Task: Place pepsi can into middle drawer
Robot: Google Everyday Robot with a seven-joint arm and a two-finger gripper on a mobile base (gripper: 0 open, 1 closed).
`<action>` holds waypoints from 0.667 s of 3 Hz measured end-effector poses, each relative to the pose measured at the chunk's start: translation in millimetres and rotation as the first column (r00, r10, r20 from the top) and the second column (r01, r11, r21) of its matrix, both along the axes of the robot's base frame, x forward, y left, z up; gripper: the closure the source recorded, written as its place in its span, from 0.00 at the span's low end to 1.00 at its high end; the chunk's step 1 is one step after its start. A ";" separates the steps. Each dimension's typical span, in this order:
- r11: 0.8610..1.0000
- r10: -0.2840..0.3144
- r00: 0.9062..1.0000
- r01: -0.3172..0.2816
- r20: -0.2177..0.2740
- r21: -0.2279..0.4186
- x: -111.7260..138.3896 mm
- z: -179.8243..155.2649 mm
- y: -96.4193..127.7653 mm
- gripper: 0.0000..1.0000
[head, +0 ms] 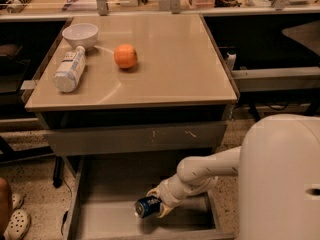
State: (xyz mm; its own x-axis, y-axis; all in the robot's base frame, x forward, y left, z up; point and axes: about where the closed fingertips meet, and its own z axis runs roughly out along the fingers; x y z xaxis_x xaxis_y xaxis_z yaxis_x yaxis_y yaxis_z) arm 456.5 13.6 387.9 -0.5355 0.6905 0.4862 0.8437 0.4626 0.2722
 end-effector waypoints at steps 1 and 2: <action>0.999 -0.040 0.999 0.041 0.030 -0.029 8.7 -5.2 -3.4 1.00; 0.999 -0.041 0.999 0.042 0.034 -0.028 9.8 -5.3 -3.2 0.82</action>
Offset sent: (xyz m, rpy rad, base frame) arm 0.0074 -0.0029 -0.0044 -0.0250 -0.0245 -0.0344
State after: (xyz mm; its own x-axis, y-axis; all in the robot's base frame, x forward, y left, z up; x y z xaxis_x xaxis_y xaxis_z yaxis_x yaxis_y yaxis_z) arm 466.3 10.5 382.6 -0.5215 0.7261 0.4482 0.8531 0.4356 0.2872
